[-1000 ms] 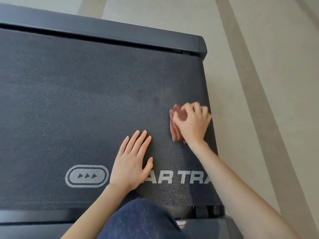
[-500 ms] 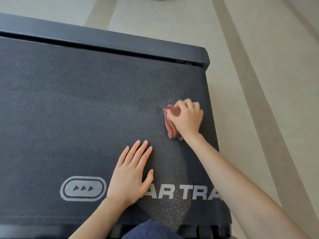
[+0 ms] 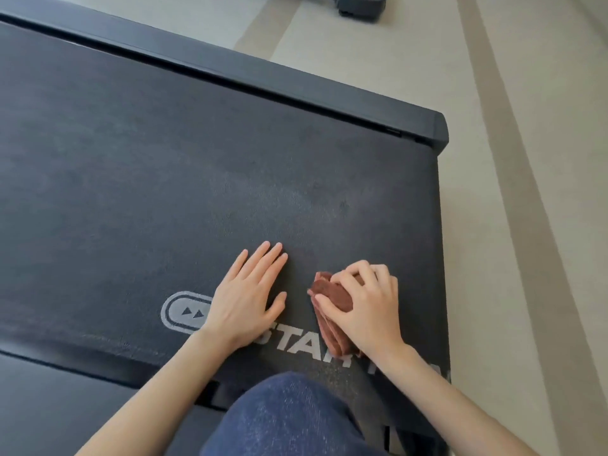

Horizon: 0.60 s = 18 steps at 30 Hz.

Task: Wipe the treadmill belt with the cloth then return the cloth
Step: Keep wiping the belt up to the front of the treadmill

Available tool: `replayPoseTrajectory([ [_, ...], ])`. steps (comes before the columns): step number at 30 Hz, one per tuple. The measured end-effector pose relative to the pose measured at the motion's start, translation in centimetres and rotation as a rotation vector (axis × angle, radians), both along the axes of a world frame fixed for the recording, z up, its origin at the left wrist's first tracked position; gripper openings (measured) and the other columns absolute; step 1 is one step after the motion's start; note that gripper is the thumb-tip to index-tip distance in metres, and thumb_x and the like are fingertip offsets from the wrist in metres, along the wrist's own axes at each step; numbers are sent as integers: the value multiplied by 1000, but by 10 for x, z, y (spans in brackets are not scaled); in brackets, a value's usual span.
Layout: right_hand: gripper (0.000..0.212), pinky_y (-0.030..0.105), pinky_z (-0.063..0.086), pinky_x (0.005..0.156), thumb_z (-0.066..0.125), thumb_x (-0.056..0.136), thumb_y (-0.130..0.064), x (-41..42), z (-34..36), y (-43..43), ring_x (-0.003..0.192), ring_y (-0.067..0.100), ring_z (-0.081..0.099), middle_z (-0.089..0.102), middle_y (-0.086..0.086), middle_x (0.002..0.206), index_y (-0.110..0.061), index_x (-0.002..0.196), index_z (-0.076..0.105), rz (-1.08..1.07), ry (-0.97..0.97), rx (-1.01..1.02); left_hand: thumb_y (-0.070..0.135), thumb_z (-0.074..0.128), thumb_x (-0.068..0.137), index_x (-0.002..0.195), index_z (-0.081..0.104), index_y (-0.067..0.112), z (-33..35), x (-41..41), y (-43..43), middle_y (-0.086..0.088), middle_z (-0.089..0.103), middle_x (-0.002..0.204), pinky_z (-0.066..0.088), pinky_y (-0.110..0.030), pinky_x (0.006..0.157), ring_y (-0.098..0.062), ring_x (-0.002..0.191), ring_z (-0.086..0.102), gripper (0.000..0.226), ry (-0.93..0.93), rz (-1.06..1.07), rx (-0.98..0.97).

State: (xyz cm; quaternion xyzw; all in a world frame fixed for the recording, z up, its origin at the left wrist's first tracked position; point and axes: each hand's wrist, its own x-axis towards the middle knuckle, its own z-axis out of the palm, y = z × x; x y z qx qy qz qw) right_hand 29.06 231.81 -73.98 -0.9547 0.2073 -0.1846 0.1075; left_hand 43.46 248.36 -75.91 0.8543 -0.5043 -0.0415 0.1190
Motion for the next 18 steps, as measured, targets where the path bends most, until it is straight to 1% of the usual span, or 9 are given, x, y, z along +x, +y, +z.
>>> replayPoseTrajectory([
  [2, 26, 35, 39, 73, 62, 78, -52, -14, -4, 15, 88, 19, 49, 58, -7, 89, -27, 80, 67, 107, -36, -14, 45, 30, 92, 144, 39, 12, -3, 21, 22, -3, 30, 153, 10, -37, 116, -18, 144, 18, 62, -9, 32, -8],
  [4, 22, 36, 39, 69, 66, 75, -47, 1, -7, 2, 82, 21, 51, 57, -7, 83, -25, 74, 66, 177, -89, -35, 45, 29, 94, 146, 34, 14, -6, 29, 34, -1, 26, 155, 10, -38, 117, -17, 145, 15, 62, -8, 7, 5],
  [5, 22, 36, 39, 68, 66, 74, -45, 18, -9, -10, 80, 22, 51, 57, -7, 81, -24, 72, 65, 171, -110, -45, 45, 30, 94, 147, 33, 14, -6, 30, 35, 0, 24, 156, 11, -39, 117, -17, 145, 14, 61, -6, -2, 8],
  [6, 22, 35, 39, 67, 65, 73, -45, 38, -10, -22, 79, 22, 51, 57, -6, 79, -24, 71, 64, 129, -124, -52, 45, 31, 94, 147, 33, 15, -6, 30, 35, 1, 24, 156, 12, -39, 116, -16, 145, 14, 61, -1, -1, 7],
  [10, 27, 32, 33, 66, 57, 75, -49, 128, -12, -78, 79, 28, 53, 58, -2, 80, -23, 72, 64, -197, -96, -64, 44, 33, 93, 146, 35, 16, -6, 30, 34, 3, 24, 156, 15, -40, 116, -15, 145, 15, 61, 10, 9, -27],
  [13, 26, 36, 35, 72, 59, 80, -49, 171, -7, -108, 94, 31, 53, 61, 0, 94, -24, 84, 66, -253, 45, -20, 44, 35, 92, 145, 37, 16, -6, 31, 35, 3, 26, 155, 16, -40, 115, -15, 145, 16, 61, 27, 10, -46],
  [15, 26, 36, 36, 76, 59, 82, -50, 180, -4, -115, 100, 30, 51, 61, -2, 102, -26, 91, 66, -274, 106, 8, 44, 36, 91, 145, 38, 16, -6, 30, 33, 3, 27, 155, 15, -39, 115, -14, 144, 17, 61, 29, 5, -49],
  [16, 27, 35, 35, 74, 59, 82, -50, 178, -3, -112, 100, 30, 51, 61, -3, 101, -26, 90, 66, -290, 95, 13, 44, 36, 91, 145, 39, 16, -5, 30, 33, 3, 28, 154, 15, -39, 115, -15, 144, 18, 61, 29, 5, -51],
  [18, 27, 33, 30, 70, 59, 80, -51, 163, -5, -98, 93, 31, 53, 61, -3, 95, -25, 85, 66, -313, 19, -10, 44, 37, 90, 144, 40, 15, -5, 30, 33, 2, 30, 153, 15, -38, 116, -15, 144, 19, 61, 24, 8, -59],
])
